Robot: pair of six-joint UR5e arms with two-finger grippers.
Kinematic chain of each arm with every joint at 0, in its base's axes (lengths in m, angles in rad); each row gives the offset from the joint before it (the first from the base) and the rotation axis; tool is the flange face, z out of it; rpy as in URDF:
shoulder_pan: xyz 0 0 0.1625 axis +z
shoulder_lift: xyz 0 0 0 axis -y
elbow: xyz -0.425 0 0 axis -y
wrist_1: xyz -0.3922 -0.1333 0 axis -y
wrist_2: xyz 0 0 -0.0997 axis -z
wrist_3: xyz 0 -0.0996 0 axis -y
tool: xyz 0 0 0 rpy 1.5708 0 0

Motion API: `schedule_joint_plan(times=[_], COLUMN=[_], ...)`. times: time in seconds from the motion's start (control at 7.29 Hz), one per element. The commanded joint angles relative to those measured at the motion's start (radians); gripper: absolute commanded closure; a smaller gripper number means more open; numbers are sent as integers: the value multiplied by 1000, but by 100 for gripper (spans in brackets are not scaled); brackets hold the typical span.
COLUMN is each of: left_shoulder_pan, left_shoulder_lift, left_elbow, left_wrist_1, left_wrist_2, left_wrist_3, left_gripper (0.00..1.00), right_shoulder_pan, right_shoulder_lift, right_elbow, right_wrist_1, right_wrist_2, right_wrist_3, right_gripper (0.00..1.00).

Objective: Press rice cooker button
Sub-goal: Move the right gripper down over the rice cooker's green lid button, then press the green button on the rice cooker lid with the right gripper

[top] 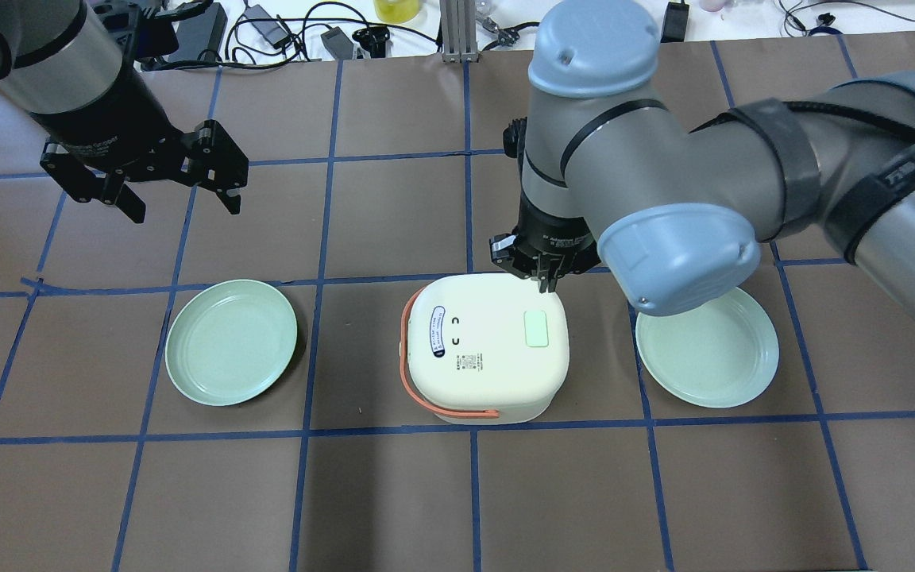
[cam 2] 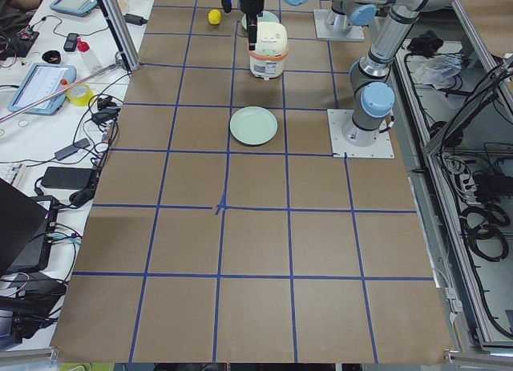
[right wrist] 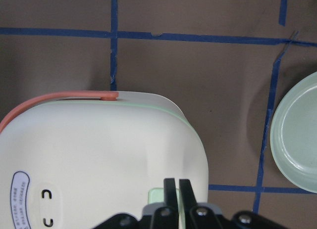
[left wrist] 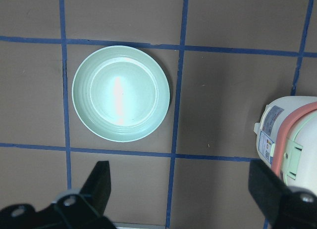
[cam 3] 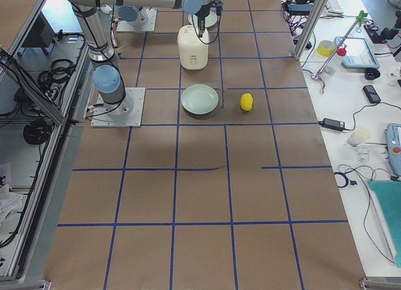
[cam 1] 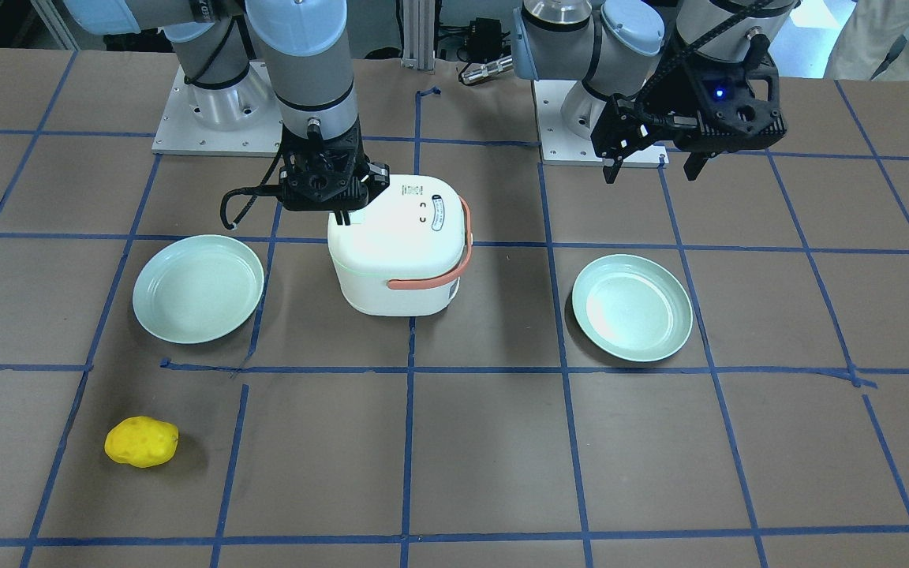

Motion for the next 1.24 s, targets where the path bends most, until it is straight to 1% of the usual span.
schedule_joint_plan(times=[0.0,1.1], left_shoulder_pan=[0,0], left_shoulder_lift=[0,0], left_elbow=[0,0], left_wrist_1=[0,0], left_wrist_2=[0,0], left_wrist_3=[0,-1], left_gripper=[0,0], right_shoulder_pan=[26,29], right_shoulder_lift=[-2,-2], right_elbow=[42,57], right_wrist_1=[-28,-22], right_wrist_2=[0,-14], right_wrist_3=[30,21], right_gripper=[83,82])
